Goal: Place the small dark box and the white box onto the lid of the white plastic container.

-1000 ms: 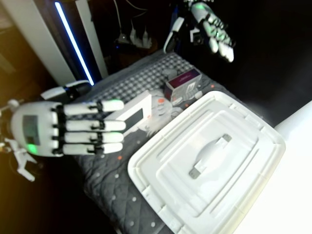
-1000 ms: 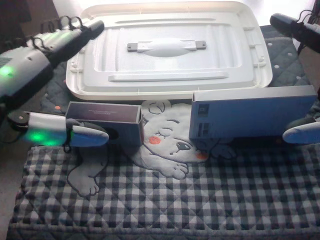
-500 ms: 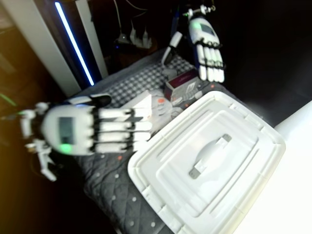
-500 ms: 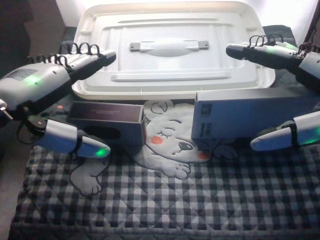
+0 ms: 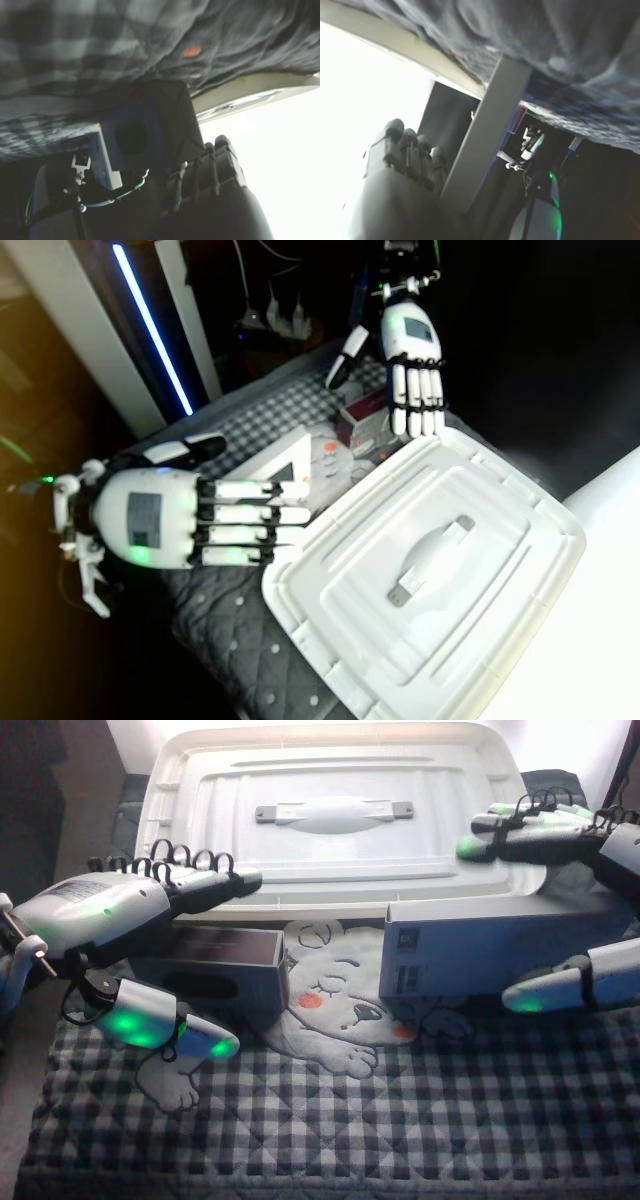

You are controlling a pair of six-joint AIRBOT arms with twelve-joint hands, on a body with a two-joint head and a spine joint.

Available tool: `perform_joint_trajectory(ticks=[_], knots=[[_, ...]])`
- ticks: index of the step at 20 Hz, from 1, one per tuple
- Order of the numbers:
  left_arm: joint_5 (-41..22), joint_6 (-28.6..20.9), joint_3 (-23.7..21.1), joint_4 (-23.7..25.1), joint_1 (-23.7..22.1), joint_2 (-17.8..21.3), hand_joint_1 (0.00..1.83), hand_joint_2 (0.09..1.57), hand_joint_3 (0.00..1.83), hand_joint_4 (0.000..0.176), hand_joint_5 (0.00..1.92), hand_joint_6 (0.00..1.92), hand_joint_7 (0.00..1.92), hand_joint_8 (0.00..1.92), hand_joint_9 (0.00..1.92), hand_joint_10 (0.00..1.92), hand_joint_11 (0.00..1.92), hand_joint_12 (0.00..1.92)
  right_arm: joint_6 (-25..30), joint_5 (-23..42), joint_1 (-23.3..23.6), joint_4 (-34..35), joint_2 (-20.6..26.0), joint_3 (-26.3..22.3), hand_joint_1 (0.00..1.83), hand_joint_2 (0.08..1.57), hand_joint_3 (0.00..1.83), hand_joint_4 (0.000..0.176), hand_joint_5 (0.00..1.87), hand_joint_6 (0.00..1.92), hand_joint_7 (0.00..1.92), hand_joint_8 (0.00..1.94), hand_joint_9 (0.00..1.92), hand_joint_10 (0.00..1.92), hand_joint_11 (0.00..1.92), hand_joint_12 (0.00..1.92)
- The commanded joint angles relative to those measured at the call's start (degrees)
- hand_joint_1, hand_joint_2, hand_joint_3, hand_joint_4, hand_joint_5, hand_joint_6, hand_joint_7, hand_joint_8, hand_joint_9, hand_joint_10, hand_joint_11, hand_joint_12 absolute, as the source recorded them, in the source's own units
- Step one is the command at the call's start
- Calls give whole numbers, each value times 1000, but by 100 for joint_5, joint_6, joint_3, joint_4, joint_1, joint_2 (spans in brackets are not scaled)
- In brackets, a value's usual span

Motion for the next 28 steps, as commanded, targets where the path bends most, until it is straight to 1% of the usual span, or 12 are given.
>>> perform_joint_trajectory(ticks=[1,2,3,4,6,9,10,13,16,20,24,28], knots=[[-668,-14,24,-14,-59,-15,970,880,0,0,583,72,686,79,607,93,26,1246,33,682,43,148,43,7,1141,951,4,0,1249,284,418,18,221,14,0,351],[-679,-14,28,-13,-59,-20,1113,919,0,0,794,68,828,139,668,329,95,1471,33,682,43,148,43,8,1183,989,3,0,1269,438,594,34,354,39,0,540],[-711,-14,29,-13,-53,-23,1206,1073,0,0,985,653,920,946,711,814,298,1621,33,682,42,144,41,7,1182,1010,2,0,1223,567,743,42,496,69,0,981],[-737,-14,29,-17,-47,-25,1232,1121,1,0,1024,746,877,1263,738,1155,497,1653,33,683,42,144,38,7,1243,1061,10,0,1185,736,905,714,749,189,49,1408],[-755,-15,40,-34,-41,-44,1251,1125,0,0,1040,723,903,1319,729,1328,579,1696,33,683,42,144,24,8,1294,1023,0,0,1233,344,1209,827,1175,1299,990,1831],[-839,-16,54,-74,-38,-47,1265,1111,0,0,1064,663,943,1279,758,1318,605,1679,33,686,42,143,18,9,1299,1023,0,0,1263,223,1225,833,1025,1283,354,1739],[-945,-17,58,-85,-42,-44,1261,1119,1,0,1053,684,912,1317,716,1345,545,1740,33,688,42,135,18,9,1227,1011,0,0,1259,421,1220,1091,1135,1488,908,1874],[-1204,-17,71,-85,-140,-34,1277,1097,0,0,1050,667,1001,1195,783,1225,585,1626,33,731,45,87,20,44,1199,1019,0,0,1213,566,1115,1104,910,1513,592,1905],[-1135,-16,203,120,-566,-35,1261,1115,1,0,1049,657,938,1286,757,1338,597,1688,33,760,308,69,39,168,1203,1011,0,0,1231,544,1050,1709,1092,1906,1144,1921],[-750,-15,627,424,-1282,-233,1260,1120,0,0,1038,664,932,1299,757,1274,578,1683,-15,791,769,70,-30,508,1202,1014,1,0,1219,570,986,1784,1052,1918,1084,1921],[-142,108,1363,613,-2050,-816,1259,1098,0,0,1120,570,953,1233,750,1176,502,1673,-452,751,1253,-1,-174,869,1279,1024,0,0,1072,794,1349,424,1227,803,1039,1360],[372,169,2079,587,-2519,-1393,1257,1106,0,0,1059,675,965,1220,854,1322,710,1749,-537,547,1589,-7,-292,1156,1290,1039,5,0,1188,425,1157,915,1156,713,937,1317]])
